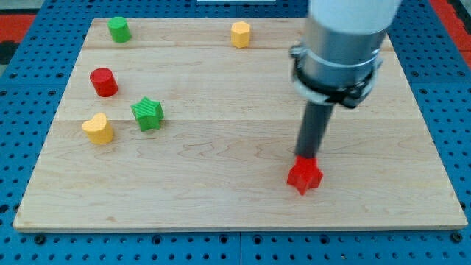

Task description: Move the green star towards the bottom center of the board

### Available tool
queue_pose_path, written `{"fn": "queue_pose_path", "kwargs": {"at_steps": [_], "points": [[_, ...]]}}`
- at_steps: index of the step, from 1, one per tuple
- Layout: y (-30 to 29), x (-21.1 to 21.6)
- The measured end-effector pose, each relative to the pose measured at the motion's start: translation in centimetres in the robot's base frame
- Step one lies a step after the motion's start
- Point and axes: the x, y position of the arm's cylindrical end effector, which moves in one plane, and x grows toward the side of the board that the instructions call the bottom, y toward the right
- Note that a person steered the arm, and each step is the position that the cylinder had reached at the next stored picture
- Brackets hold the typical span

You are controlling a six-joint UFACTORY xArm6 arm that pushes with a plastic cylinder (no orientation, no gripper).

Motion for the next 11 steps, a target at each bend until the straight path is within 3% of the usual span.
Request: {"fn": "queue_pose_path", "kwargs": {"at_steps": [1, 2, 3, 4, 6, 11], "points": [[-5.5, 1.7], [-5.9, 4.1], [-0.5, 4.2], [-3.3, 4.0], [-12.0, -0.5], [-12.8, -0.7]]}}
